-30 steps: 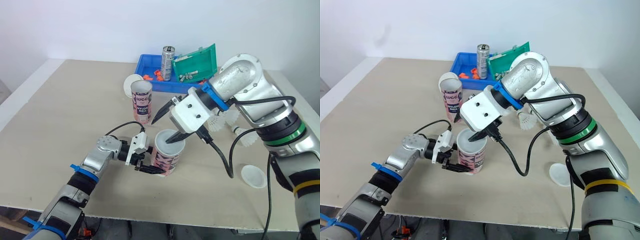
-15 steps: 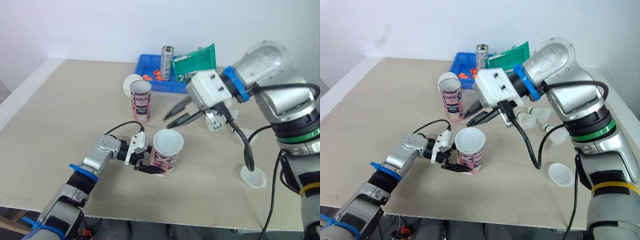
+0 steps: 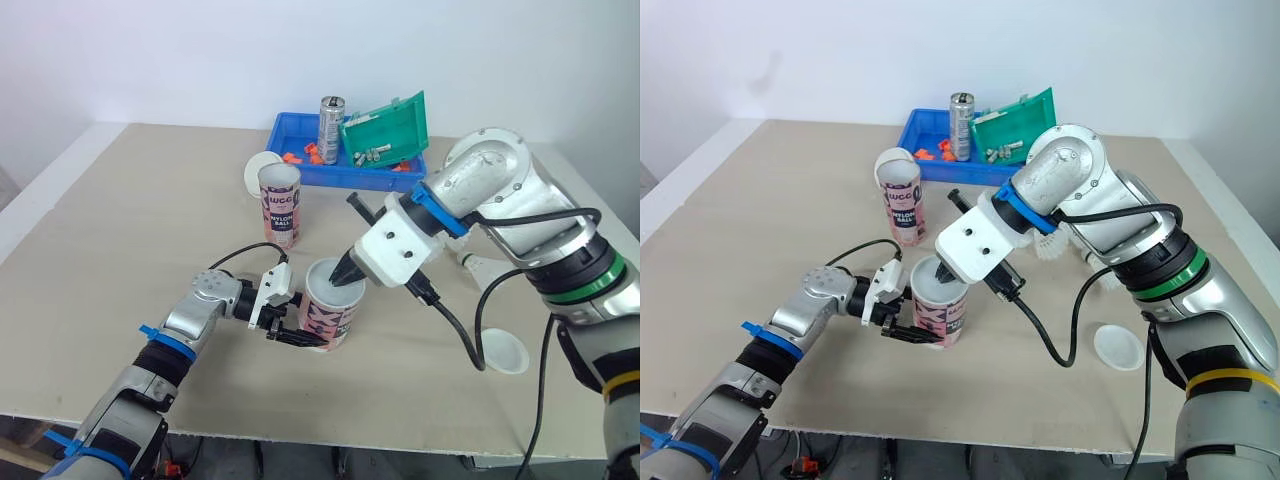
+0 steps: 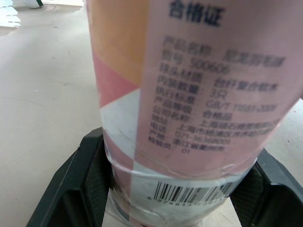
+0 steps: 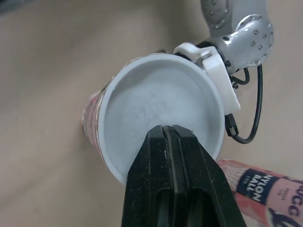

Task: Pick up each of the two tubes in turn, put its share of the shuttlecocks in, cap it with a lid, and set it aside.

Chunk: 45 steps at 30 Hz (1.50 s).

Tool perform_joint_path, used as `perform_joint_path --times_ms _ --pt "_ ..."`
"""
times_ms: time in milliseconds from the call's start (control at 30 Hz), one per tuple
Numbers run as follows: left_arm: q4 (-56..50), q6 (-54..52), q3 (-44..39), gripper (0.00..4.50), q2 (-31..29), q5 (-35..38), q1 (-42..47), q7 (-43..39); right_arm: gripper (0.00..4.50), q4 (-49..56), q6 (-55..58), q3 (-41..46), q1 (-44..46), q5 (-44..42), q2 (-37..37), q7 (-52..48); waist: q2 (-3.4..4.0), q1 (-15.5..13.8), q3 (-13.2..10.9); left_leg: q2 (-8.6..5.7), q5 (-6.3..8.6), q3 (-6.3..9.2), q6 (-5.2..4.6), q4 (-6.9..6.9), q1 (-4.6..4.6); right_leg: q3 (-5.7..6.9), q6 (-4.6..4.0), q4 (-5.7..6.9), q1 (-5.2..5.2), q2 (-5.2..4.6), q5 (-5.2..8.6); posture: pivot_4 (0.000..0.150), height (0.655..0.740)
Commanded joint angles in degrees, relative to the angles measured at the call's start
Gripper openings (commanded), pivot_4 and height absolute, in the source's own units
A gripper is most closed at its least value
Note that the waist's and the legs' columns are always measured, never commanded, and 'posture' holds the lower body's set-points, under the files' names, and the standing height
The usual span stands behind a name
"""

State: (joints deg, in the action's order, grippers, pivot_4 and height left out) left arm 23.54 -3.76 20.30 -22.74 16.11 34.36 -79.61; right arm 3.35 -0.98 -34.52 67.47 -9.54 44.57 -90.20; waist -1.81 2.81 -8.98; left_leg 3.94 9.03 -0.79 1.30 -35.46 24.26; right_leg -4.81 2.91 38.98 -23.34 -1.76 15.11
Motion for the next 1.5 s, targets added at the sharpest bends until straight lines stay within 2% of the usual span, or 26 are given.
perform_joint_path --times_ms 33,167,300,367,400,533,733,900,1033,1200,1333,1500 --pt "3.2 -1.2 1.5 2.92 -2.4 -5.3 -1.6 1.3 0.08 -3.0 -0.7 -4.4 -1.3 3.1 -1.1 -2.3 -0.08 0.0 0.1 0.00 0.01 0.03 0.02 0.00 -0.05 0.03 -0.04 0.00 0.00 -0.03 -0.02 0.150 0.7061" --pt "2.5 -1.4 1.5 2.92 -2.5 -5.1 -2.1 1.7 0.08 -3.9 1.7 -1.3 -0.8 -1.8 -1.5 -2.3 -0.07 0.0 0.1 -0.01 0.05 0.07 0.08 0.00 -0.22 0.41 -0.09 -0.01 -0.03 -0.43 -0.06 0.150 0.7061" --pt "2.3 -1.2 1.5 2.92 -2.6 -5.2 -2.6 1.8 0.08 -5.4 15.8 9.1 2.1 -12.4 -4.9 -0.6 0.02 0.0 0.0 -0.01 0.06 -0.02 0.09 0.03 -0.20 0.76 -0.27 -0.04 -0.12 -0.80 -0.17 0.150 0.7061" --pt "2.3 -1.1 1.5 2.92 -2.5 -5.3 -2.6 1.8 0.08 -6.3 20.3 12.2 2.9 -14.1 -5.0 0.7 0.06 -0.2 0.0 -0.01 -0.01 -0.03 -0.01 0.04 0.09 0.83 -0.26 -0.03 -0.14 -0.80 -0.30 0.150 0.7061" --pt "2.3 -1.1 1.5 2.92 -2.5 -5.3 -2.6 1.8 0.51 -6.0 22.8 14.1 2.6 -15.1 -3.9 1.2 0.04 -0.3 0.0 0.00 -0.01 -0.03 -0.02 0.04 0.10 0.87 -0.26 -0.03 -0.17 -0.79 -0.30 0.150 0.7061" --pt "2.7 -0.7 1.8 2.92 -2.4 -5.5 -2.3 1.6 1.69 -0.9 29.5 21.0 -2.3 -18.7 0.6 3.3 0.03 -0.5 0.0 0.02 0.08 0.07 0.07 0.10 0.17 1.01 -0.10 -0.14 -0.15 -0.77 -0.15 0.150 0.7061" --pt "3.7 -0.3 2.0 2.92 -2.3 -5.7 -1.4 0.7 4.34 7.9 37.7 28.3 -13.6 -23.5 6.4 6.7 0.08 -0.5 -0.1 0.02 0.15 0.09 0.12 0.10 0.22 1.03 -0.03 -0.29 -0.13 -0.76 -0.12 0.150 0.7061" --pt "3.8 0.6 1.5 2.92 -2.2 -5.1 -1.1 0.2 4.34 15.2 40.9 34.3 -24.3 -26.9 7.3 13.1 0.09 -0.4 -0.1 0.00 0.17 0.13 0.14 0.09 0.19 1.03 -0.02 -0.38 -0.12 -0.76 -0.13 0.150 0.7061" --pt "2.9 1.4 -0.1 4.46 -1.6 -3.5 -1.2 -0.2 4.38 19.3 41.2 37.7 -31.9 -27.5 6.8 18.4 0.04 -0.3 -0.2 -0.01 0.17 0.11 0.14 0.10 0.22 1.00 0.03 -0.45 -0.08 -0.76 -0.16 0.150 0.7061" --pt "0.2 -0.1 -4.4 4.48 -1.6 1.3 -0.6 -2.0 4.38 20.6 39.1 40.3 -40.0 -26.0 5.7 24.0 0.07 -0.4 -0.2 -0.01 0.16 0.24 0.13 0.09 0.62 1.10 0.16 -0.74 -0.21 -0.73 -0.24 0.150 0.7061" --pt "-0.3 0.8 -5.8 4.48 -2.9 1.0 -0.5 -2.7 4.38 22.3 37.1 39.9 -45.1 -25.6 4.8 25.8 0.08 -0.5 -0.2 -0.04 0.20 0.36 0.11 0.09 1.29 1.00 0.45 -0.83 -0.65 -0.55 -0.28 0.150 0.7061" --pt "-6.1 0.2 -6.7 4.48 -7.2 1.5 -3.4 -5.1 4.38 24.1 35.9 38.2 -48.1 -25.4 3.8 26.8 0.12 -0.4 -0.3 -0.04 0.35 0.61 0.02 0.10 1.46 1.00 0.51 -0.82 -0.73 -0.37 -0.33 0.150 0.7061"
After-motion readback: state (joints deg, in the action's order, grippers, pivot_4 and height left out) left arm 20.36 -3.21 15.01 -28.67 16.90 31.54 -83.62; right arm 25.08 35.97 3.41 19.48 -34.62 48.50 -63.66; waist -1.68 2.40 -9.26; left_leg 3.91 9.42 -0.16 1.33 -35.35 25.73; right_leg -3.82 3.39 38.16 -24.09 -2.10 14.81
